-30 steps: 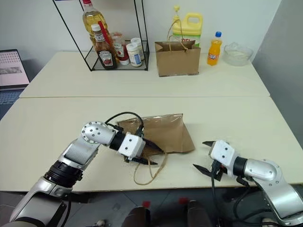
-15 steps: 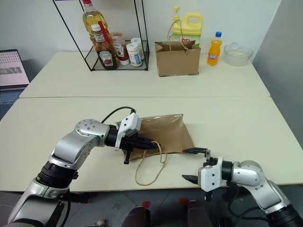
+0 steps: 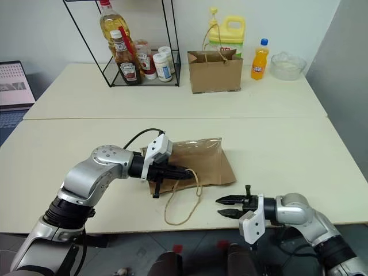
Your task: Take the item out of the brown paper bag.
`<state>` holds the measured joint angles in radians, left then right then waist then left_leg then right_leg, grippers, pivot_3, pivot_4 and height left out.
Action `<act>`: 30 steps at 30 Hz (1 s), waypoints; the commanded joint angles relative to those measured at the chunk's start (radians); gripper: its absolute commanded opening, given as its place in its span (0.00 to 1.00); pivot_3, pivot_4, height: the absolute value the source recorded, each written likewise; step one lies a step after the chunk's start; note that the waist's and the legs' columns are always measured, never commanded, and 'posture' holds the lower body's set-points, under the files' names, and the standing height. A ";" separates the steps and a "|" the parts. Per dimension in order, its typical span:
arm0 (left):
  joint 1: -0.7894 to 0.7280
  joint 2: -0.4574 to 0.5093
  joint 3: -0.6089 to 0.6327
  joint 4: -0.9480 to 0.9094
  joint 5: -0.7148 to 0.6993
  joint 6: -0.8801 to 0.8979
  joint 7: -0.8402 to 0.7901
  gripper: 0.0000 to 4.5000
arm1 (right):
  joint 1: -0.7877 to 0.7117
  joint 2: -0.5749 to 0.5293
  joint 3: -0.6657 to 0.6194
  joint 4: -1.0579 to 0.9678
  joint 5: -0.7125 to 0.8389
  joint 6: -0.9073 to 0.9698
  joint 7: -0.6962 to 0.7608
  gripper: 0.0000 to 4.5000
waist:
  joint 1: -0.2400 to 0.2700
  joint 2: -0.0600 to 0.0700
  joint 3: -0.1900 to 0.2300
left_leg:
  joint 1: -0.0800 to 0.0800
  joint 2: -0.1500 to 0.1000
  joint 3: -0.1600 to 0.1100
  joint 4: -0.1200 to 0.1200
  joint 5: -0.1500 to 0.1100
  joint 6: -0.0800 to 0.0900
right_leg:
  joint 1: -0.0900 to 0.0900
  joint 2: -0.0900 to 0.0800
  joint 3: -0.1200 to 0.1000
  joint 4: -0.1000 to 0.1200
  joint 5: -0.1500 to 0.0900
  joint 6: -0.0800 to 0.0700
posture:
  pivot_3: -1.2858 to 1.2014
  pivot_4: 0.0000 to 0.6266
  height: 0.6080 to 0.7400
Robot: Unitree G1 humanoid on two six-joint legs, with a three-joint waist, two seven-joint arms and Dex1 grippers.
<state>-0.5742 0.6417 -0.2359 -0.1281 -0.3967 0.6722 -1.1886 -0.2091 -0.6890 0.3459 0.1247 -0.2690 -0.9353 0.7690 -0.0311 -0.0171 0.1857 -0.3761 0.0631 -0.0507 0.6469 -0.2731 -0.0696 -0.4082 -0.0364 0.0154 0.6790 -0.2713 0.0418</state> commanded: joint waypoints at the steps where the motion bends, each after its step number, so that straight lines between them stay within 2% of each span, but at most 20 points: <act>1: -0.024 -0.004 0.032 -0.022 -0.029 0.016 0.010 0.00 | -0.040 0.013 0.015 0.031 -0.066 -0.061 -0.043 0.39 | 0.000 0.000 0.000 | 0.000 0.000 0.000 0.000 0.000 0.000 | 0.000 0.000 0.000 0.000 0.000 0.000 | 0.52 0.24 1.00; 18: -0.014 -0.008 0.036 -0.063 -0.062 0.052 0.046 0.00 | -0.261 0.142 0.095 0.216 -0.448 -0.097 -0.332 0.39 | -0.002 0.000 0.000 | 0.003 0.000 0.001 0.000 0.000 0.000 | 0.001 0.000 0.001 0.001 0.000 0.000 | 0.52 0.24 1.00; 29: -0.013 0.003 0.040 -0.074 -0.076 0.063 0.054 0.00 | -0.338 0.200 0.156 0.270 -0.535 -0.055 -0.453 0.39 | -0.004 0.000 0.000 | 0.004 0.000 0.001 0.000 0.000 0.000 | 0.002 0.000 0.002 0.001 0.000 0.000 | 0.52 0.24 1.00; 30: -0.013 0.004 0.041 -0.074 -0.077 0.063 0.055 0.00 | -0.342 0.200 0.160 0.271 -0.533 -0.056 -0.459 0.35 | -0.004 0.000 0.000 | 0.004 0.000 0.001 0.000 0.000 0.000 | 0.002 0.000 0.002 0.001 0.000 0.000 | 0.52 0.24 1.00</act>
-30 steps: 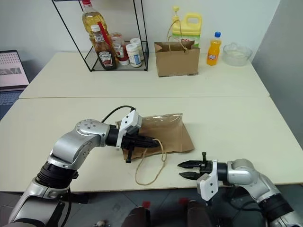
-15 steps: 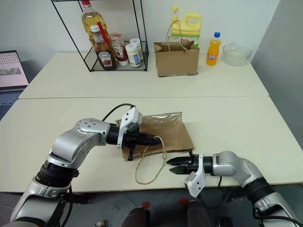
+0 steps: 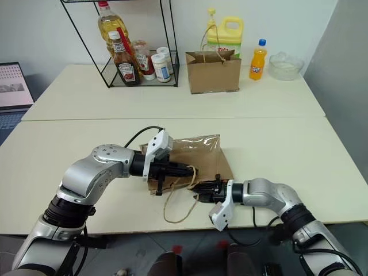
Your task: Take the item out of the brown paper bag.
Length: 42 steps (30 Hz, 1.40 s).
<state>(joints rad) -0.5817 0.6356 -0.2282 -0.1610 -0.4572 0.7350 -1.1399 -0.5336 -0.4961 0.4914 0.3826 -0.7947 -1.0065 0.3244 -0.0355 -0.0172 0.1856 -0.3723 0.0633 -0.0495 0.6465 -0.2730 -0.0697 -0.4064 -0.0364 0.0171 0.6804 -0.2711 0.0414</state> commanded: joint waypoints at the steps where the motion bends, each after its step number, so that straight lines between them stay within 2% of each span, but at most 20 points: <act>1: -0.006 0.011 0.033 -0.041 -0.017 0.000 0.006 0.00 | -0.019 0.006 0.018 0.017 0.001 0.013 -0.013 0.30 | 0.000 0.000 0.000 | 0.000 0.000 0.000 0.000 0.000 0.000 | 0.000 0.000 0.000 0.000 0.000 0.000 | 0.52 0.24 1.00; 5: -0.009 0.020 0.035 -0.037 -0.019 -0.003 0.006 0.00 | -0.006 -0.015 0.021 0.009 0.026 0.003 -0.012 0.02 | 0.000 -0.001 -0.001 | 0.003 0.000 0.000 -0.001 0.000 0.000 | 0.002 0.000 0.000 0.000 0.000 0.000 | 0.52 0.24 1.00; 6: -0.012 0.020 0.036 -0.032 -0.019 -0.003 0.007 0.00 | -0.002 -0.019 0.022 0.006 0.033 0.004 -0.010 0.01 | 0.000 -0.002 -0.001 | 0.003 0.000 0.000 -0.001 0.000 0.000 | 0.003 0.000 0.000 0.000 0.000 0.000 | 0.52 0.24 1.00; 17: -0.070 -0.009 0.088 0.015 -0.057 0.072 0.061 0.00 | 0.063 -0.058 0.037 -0.047 0.149 0.033 0.072 0.01 | 0.004 -0.002 -0.001 | 0.003 0.000 0.000 -0.001 0.000 0.000 | 0.003 0.000 0.001 -0.001 0.000 0.000 | 0.52 0.24 1.00; 25: -0.225 -0.085 0.230 0.082 -0.175 0.238 0.178 0.00 | 0.121 -0.062 0.050 -0.093 0.235 0.092 0.165 0.01 | 0.004 -0.002 -0.001 | 0.001 -0.001 0.000 0.000 0.000 0.000 | 0.003 0.000 0.001 -0.001 0.000 0.000 | 0.52 0.24 1.00; 32: -0.277 -0.051 0.250 0.113 -0.179 0.215 0.164 0.00 | 0.137 -0.056 0.044 -0.105 0.250 0.118 0.181 0.01 | 0.003 -0.002 -0.001 | 0.002 -0.001 0.000 -0.001 0.000 0.000 | 0.003 0.000 0.001 -0.001 0.000 0.000 | 0.52 0.24 1.00; 42: -0.367 -0.076 0.301 0.154 -0.224 0.228 0.204 0.00 | 0.164 -0.052 0.010 -0.138 0.313 0.203 0.210 0.01 | 0.003 -0.003 -0.001 | 0.002 -0.001 -0.001 -0.001 0.000 0.000 | 0.003 0.000 0.001 -0.001 0.000 0.000 | 0.52 0.24 1.00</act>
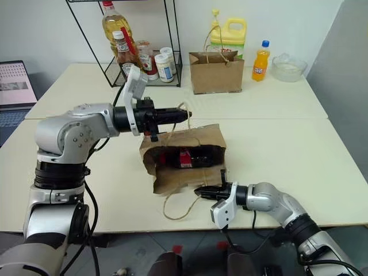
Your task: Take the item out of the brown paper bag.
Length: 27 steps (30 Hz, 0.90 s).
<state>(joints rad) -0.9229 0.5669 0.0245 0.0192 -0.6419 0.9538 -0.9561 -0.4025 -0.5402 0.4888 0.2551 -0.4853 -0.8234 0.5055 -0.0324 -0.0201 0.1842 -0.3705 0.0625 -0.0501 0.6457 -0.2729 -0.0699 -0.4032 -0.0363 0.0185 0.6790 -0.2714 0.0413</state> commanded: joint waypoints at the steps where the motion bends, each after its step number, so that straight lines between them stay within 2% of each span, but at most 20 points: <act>1: -0.030 -0.015 0.057 -0.024 -0.042 0.009 0.034 0.00 | 0.038 -0.013 0.012 -0.019 0.002 0.022 0.029 0.01 | 0.000 0.000 0.000 | 0.000 0.000 0.000 0.000 0.000 0.000 | 0.000 0.000 0.000 0.000 0.000 0.000 | 0.52 0.24 1.00; 8: -0.011 -0.025 0.048 -0.029 -0.055 0.009 0.035 0.00 | 0.056 -0.003 0.000 -0.024 0.017 0.062 0.035 0.01 | 0.001 0.000 0.000 | 0.000 0.000 0.000 0.000 0.000 0.000 | 0.000 0.000 0.000 0.000 0.000 0.000 | 0.52 0.24 1.00; 11: -0.015 -0.029 0.045 -0.024 -0.055 0.011 0.032 0.00 | 0.050 0.002 -0.010 -0.041 0.070 0.097 0.065 0.15 | 0.001 0.000 0.000 | 0.000 0.000 0.000 0.000 0.000 0.000 | 0.000 0.000 0.000 0.000 0.000 0.000 | 0.52 0.24 1.00; 17: -0.004 -0.033 0.035 -0.027 -0.054 0.005 0.025 0.00 | 0.102 -0.048 -0.041 -0.142 0.156 0.167 0.141 0.61 | 0.002 0.000 0.000 | -0.001 0.000 0.000 0.000 0.000 0.000 | 0.000 0.000 0.000 0.000 0.000 0.000 | 0.52 0.24 1.00; 22: 0.013 -0.030 0.035 -0.035 -0.055 0.003 0.021 0.00 | 0.232 -0.160 -0.127 -0.308 0.239 0.245 0.182 1.00 | 0.005 0.000 0.000 | -0.002 0.000 0.000 0.001 0.000 0.000 | 0.000 0.000 0.000 -0.001 0.000 0.000 | 0.52 0.24 1.00; 27: 0.015 -0.025 0.035 -0.028 -0.054 -0.002 0.015 0.00 | 0.351 -0.250 -0.214 -0.427 0.288 0.320 0.199 1.00 | 0.004 0.000 0.000 | -0.002 -0.001 0.000 0.001 0.000 0.000 | 0.000 0.000 0.000 -0.001 0.000 0.000 | 0.52 0.24 1.00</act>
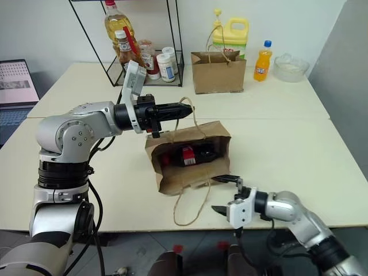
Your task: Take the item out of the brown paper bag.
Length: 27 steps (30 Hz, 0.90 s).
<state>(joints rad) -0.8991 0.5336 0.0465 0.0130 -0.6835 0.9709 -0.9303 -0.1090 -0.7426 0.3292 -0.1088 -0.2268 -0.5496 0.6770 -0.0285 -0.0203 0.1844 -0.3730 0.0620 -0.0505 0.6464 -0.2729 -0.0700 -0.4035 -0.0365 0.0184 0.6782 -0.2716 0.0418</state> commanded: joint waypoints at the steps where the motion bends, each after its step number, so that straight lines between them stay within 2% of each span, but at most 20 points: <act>1: -0.009 0.009 0.013 -0.021 -0.012 -0.019 -0.012 0.00 | 0.078 -0.061 -0.070 -0.082 0.039 0.062 0.033 1.00 | 0.000 0.000 0.000 | 0.000 0.000 0.000 0.000 0.000 0.000 | 0.000 0.000 0.000 0.000 0.000 0.000 | 0.52 0.24 1.00; 7: -0.020 0.014 0.012 -0.008 -0.008 -0.023 -0.019 0.00 | 0.141 -0.102 -0.170 -0.201 0.147 0.196 0.065 1.00 | 0.000 0.000 0.000 | 0.000 0.000 0.000 0.000 0.000 0.000 | 0.000 0.000 0.000 0.000 0.000 0.001 | 0.52 0.24 1.00; 9: -0.022 0.019 0.012 -0.004 -0.005 -0.024 -0.023 0.00 | 0.142 -0.097 -0.210 -0.295 0.276 0.345 0.088 1.00 | 0.000 -0.001 0.000 | 0.000 0.000 0.000 0.000 0.000 0.000 | 0.000 0.000 0.000 0.000 0.000 0.001 | 0.52 0.24 1.00; 12: -0.030 0.024 0.011 0.009 0.000 -0.030 -0.030 0.00 | 0.101 -0.067 -0.237 -0.451 0.551 0.680 0.083 1.00 | -0.004 -0.001 0.000 | 0.000 0.000 -0.001 0.000 0.000 0.000 | 0.000 0.001 0.000 0.000 0.000 0.001 | 0.52 0.24 1.00; 14: -0.038 0.023 0.009 0.020 0.006 -0.038 -0.030 0.00 | 0.012 -0.014 -0.252 -0.528 0.781 0.912 0.004 1.00 | -0.004 -0.001 0.000 | 0.000 0.001 -0.001 0.000 0.000 0.000 | 0.000 0.001 0.000 0.000 0.000 0.000 | 0.52 0.24 1.00; 16: -0.041 0.023 0.007 0.024 0.007 -0.042 -0.030 0.00 | -0.070 0.032 -0.251 -0.580 0.953 1.065 -0.057 1.00 | -0.004 -0.001 0.001 | 0.000 0.001 -0.001 0.000 0.000 0.000 | 0.000 0.001 0.000 0.001 0.000 0.000 | 0.52 0.24 1.00; 19: -0.042 0.028 0.002 0.023 0.010 -0.044 -0.033 0.00 | -0.159 0.090 -0.236 -0.615 1.113 1.203 -0.123 0.87 | -0.002 -0.001 0.001 | -0.002 0.001 -0.003 0.000 0.000 0.000 | -0.001 0.001 -0.002 0.000 0.000 0.000 | 0.52 0.24 1.00; 20: -0.044 0.029 0.001 0.024 0.011 -0.045 -0.033 0.00 | -0.178 0.101 -0.236 -0.619 1.140 1.231 -0.137 0.80 | -0.002 -0.001 0.001 | -0.002 0.001 -0.003 0.000 0.000 0.000 | -0.001 0.001 -0.002 0.000 0.000 0.000 | 0.52 0.24 1.00; 24: -0.049 0.034 0.002 0.021 0.010 -0.039 -0.036 0.00 | -0.272 0.205 -0.174 -0.539 1.109 1.282 -0.183 0.48 | -0.001 -0.001 0.001 | -0.006 0.000 -0.004 0.001 0.000 0.000 | -0.002 0.001 -0.002 -0.002 0.000 0.000 | 0.52 0.24 1.00; 27: -0.048 0.035 0.004 0.015 0.011 -0.041 -0.032 0.00 | -0.334 0.323 -0.122 -0.447 1.078 1.286 -0.208 0.26 | -0.003 -0.001 0.001 | -0.006 0.000 -0.004 0.000 0.000 0.000 | -0.003 0.001 -0.002 -0.001 0.000 0.000 | 0.52 0.24 1.00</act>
<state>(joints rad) -0.9223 0.5603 0.0422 0.0517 -0.6688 0.9493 -0.9540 -0.4172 -0.4490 0.1918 -0.5724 0.8714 0.7426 0.4828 -0.0313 -0.0210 0.1850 -0.3785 0.0625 -0.0550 0.6467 -0.2729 -0.0699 -0.4067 -0.0348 0.0168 0.6777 -0.2720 0.0422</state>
